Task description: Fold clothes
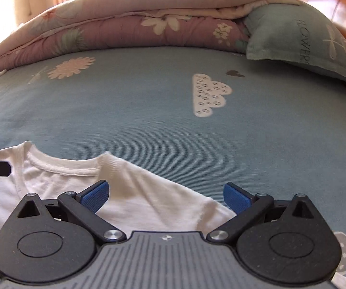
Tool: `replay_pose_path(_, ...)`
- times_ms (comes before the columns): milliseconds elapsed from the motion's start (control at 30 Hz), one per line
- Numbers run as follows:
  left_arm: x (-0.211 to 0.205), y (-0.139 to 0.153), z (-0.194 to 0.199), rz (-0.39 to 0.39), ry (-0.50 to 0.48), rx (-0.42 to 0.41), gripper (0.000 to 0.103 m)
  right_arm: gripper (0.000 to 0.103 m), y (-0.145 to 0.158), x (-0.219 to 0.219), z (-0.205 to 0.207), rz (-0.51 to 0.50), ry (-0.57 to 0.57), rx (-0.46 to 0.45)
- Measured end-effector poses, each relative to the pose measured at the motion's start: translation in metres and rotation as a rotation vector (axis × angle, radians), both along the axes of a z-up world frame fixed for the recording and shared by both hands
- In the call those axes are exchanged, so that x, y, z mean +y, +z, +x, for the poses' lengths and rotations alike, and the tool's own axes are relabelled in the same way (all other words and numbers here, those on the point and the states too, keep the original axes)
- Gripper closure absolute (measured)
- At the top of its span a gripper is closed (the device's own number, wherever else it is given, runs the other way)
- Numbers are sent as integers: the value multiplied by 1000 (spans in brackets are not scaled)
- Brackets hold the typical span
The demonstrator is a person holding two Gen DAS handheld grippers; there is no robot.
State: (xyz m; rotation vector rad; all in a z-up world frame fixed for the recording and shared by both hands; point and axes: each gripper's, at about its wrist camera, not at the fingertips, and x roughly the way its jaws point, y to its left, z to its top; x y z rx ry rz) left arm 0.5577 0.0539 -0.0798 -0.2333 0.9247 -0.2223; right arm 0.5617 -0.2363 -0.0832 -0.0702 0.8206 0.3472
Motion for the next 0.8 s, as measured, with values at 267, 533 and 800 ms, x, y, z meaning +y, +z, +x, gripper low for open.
replay_pose_path(267,-6,-16,28,-46,-47,-4,1,0,-19,41,3,-21,233,11)
replay_pose_path(533,-10,3,32,-71,-55,-38,1,0,-7,30,15,1,184,-30)
replay_pose_path(800,-24,-18,34,-58,-87,-18,1,0,-18,20,-15,-52,199,33)
